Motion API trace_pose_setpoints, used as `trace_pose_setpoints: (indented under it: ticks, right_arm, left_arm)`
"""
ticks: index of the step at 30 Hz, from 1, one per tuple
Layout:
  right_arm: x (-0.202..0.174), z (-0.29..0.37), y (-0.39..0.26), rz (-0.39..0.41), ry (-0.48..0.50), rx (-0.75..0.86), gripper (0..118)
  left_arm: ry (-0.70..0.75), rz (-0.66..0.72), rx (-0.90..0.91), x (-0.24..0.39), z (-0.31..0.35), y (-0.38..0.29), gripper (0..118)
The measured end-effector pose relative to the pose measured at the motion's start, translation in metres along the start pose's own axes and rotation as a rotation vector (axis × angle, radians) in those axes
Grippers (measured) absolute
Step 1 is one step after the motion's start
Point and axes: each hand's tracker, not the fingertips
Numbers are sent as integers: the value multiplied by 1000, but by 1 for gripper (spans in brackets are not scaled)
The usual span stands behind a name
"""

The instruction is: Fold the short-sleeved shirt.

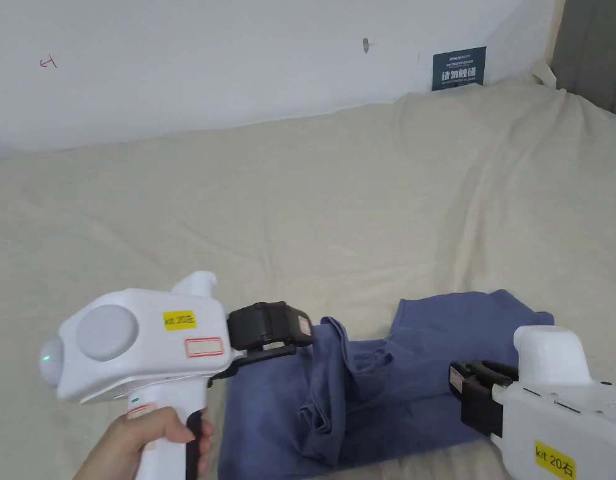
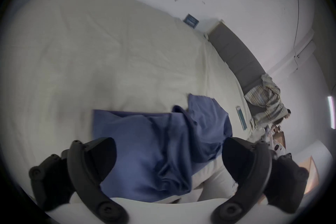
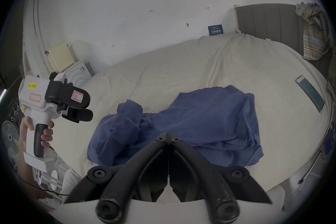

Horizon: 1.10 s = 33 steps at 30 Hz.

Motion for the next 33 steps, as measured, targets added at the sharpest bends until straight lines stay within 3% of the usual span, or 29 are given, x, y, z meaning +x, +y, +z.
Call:
trace_pose_setpoints:
  ticks: [1,3,4,8,22,29,33]
  right_arm:
    - [-1,-1,0,-1,7,-3,0]
    - [-4,-4,-1,10,11,-10,0]
    - [-7,-3,-2,19,8,-13,0]
    - [-10,-5,-7,43,7,-25,0]
    - [12,1,-6,8,-27,-33,0]
    - [18,9,-5,-2,-38,-25,0]
    - [18,9,-4,-2,-47,-18,0]
  left_arm:
    - [19,-2,12,-3,5,-3,85]
    - [98,-23,-3,-11,4,-11,27]
    - [134,-40,-18,-13,0,-16,17]
    - [97,-46,-79,-29,-17,-33,13]
    - [-15,-197,-207,40,-72,-49,12]
    - [-98,-151,-261,62,-113,-45,12]
    - [-116,-228,-267,85,-115,-48,12]
